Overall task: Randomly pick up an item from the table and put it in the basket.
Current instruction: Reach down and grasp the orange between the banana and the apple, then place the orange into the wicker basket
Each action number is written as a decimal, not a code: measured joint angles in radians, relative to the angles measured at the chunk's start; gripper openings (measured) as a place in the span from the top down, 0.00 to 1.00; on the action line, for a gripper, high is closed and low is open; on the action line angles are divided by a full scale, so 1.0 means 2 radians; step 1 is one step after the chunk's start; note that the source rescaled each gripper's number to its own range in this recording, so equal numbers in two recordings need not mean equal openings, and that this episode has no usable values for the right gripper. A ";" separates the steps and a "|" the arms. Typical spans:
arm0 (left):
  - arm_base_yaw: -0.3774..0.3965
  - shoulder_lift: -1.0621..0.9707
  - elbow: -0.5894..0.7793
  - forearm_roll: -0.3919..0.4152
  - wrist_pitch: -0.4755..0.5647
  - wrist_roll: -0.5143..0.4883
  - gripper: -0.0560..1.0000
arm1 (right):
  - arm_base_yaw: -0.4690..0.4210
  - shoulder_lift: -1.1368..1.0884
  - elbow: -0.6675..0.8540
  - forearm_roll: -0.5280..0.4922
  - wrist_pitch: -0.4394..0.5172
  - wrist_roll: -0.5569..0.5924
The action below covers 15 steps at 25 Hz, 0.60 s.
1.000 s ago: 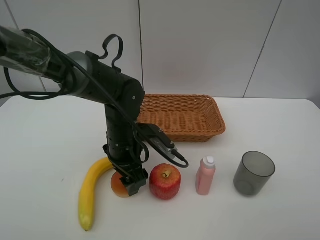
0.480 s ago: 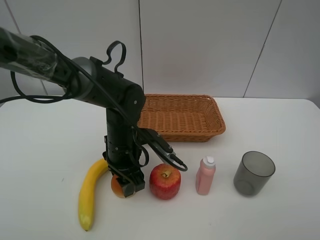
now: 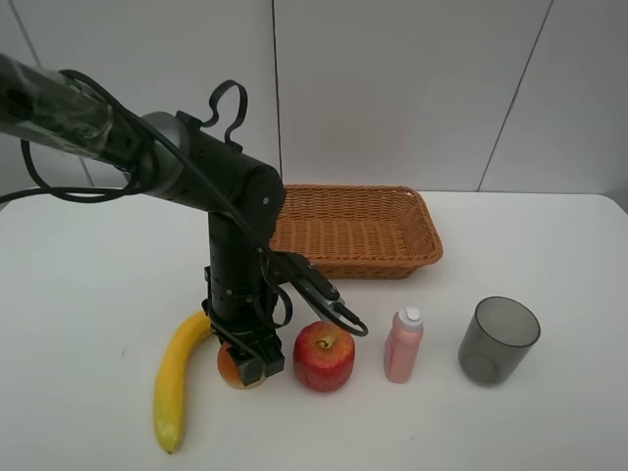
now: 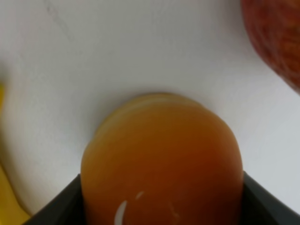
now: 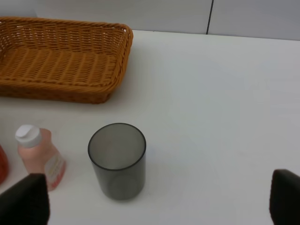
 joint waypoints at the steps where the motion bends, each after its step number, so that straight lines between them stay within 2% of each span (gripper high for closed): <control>1: 0.000 0.000 0.000 0.000 0.001 0.000 0.95 | 0.000 0.000 0.000 0.000 0.000 0.000; 7: 0.000 0.000 -0.019 0.002 0.032 -0.003 0.95 | 0.000 0.000 0.000 0.000 0.000 0.000; 12: 0.000 0.000 -0.069 0.013 0.097 -0.015 0.95 | 0.000 0.000 0.000 0.000 0.000 0.000; 15: 0.000 -0.006 -0.098 0.020 0.117 -0.021 0.95 | 0.000 0.000 0.000 0.000 0.000 0.000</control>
